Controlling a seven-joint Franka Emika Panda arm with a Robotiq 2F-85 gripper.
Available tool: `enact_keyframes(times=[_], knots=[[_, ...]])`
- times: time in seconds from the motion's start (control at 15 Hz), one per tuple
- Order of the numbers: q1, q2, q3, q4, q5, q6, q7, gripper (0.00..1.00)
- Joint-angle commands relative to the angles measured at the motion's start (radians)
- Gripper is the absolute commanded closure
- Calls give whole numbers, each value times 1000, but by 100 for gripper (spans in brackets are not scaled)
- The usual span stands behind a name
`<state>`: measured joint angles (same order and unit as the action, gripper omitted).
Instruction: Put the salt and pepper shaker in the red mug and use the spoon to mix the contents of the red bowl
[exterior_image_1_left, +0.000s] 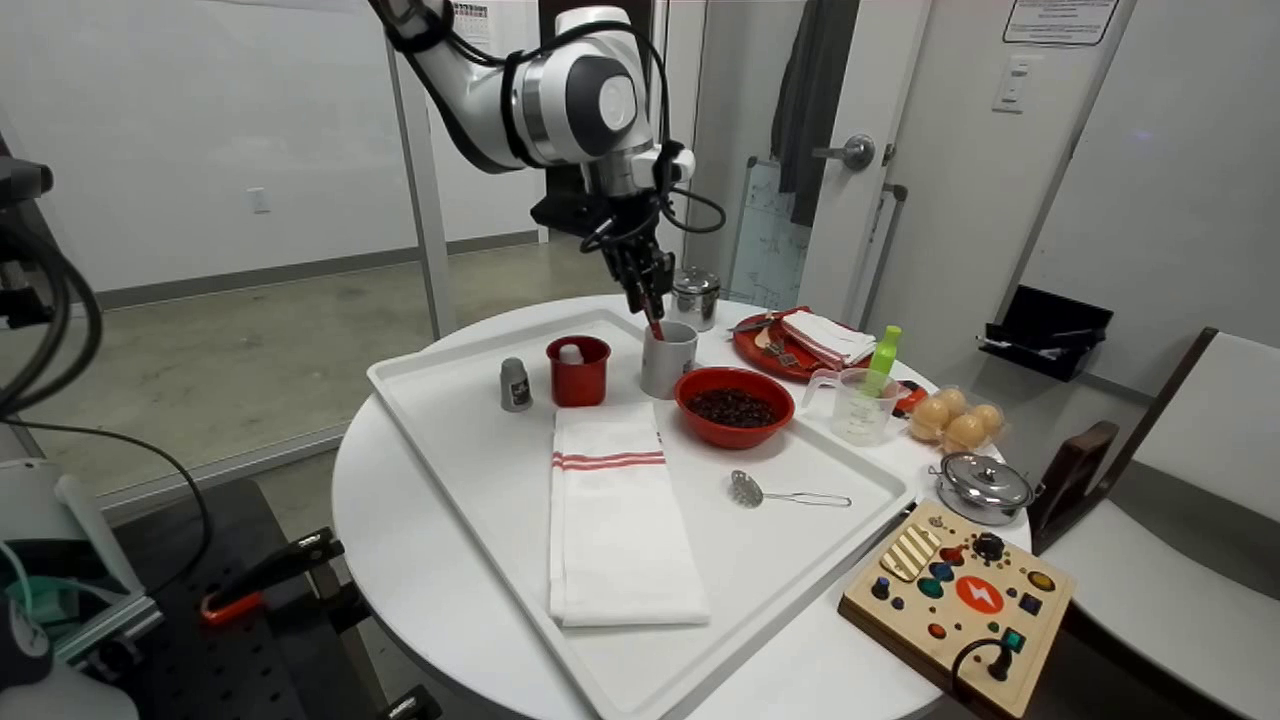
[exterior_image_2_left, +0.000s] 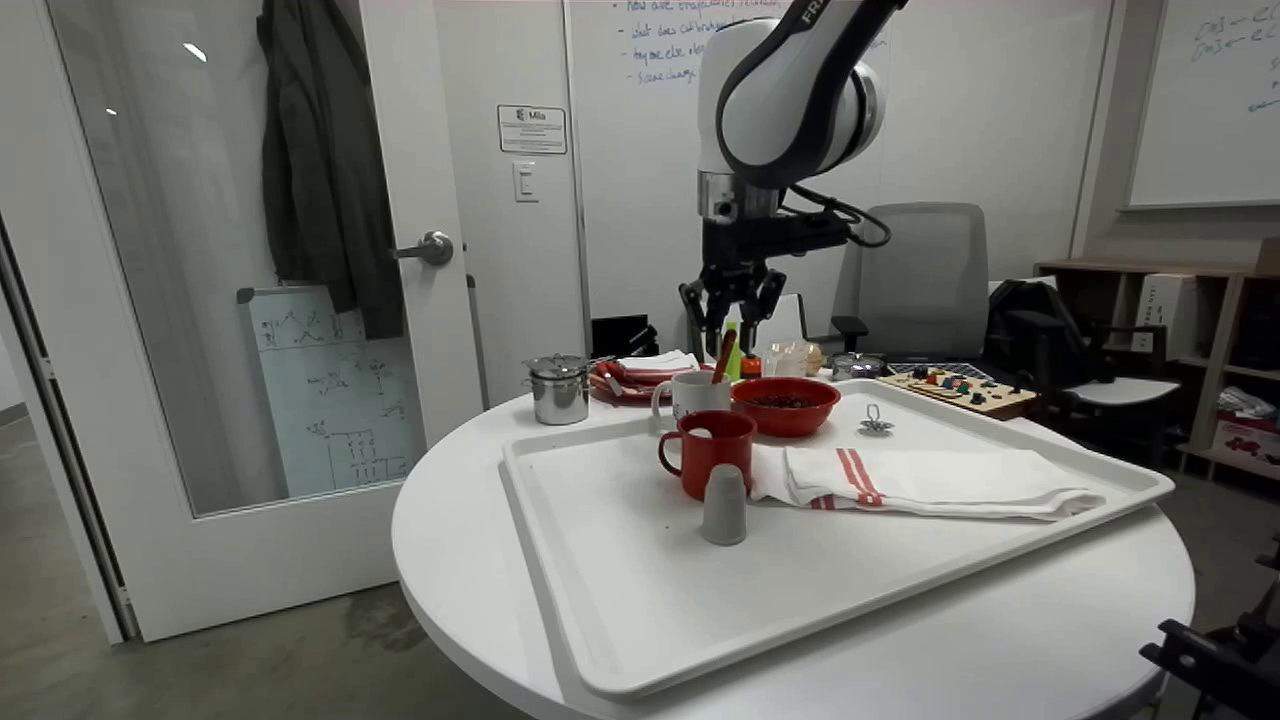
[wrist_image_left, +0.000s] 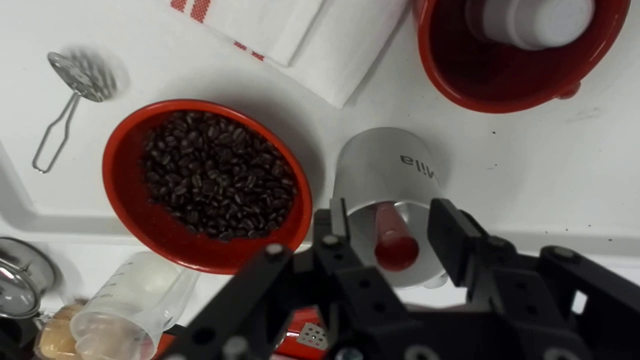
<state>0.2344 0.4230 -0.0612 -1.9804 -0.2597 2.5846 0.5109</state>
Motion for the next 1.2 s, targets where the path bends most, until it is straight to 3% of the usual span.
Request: enact_keyframes(times=[0.0,0.13,0.27,0.73,1.13], knots=[[5,-29,-6,-28,9,20,-12,85],[6,-32,-7,-30,6,25,-10,93],[8,-36,-6,-32,6,27,-9,88],[18,-91,-15,-24,-13,-7,2,88],[7,-224,-2,19,-77,-164,3,88]])
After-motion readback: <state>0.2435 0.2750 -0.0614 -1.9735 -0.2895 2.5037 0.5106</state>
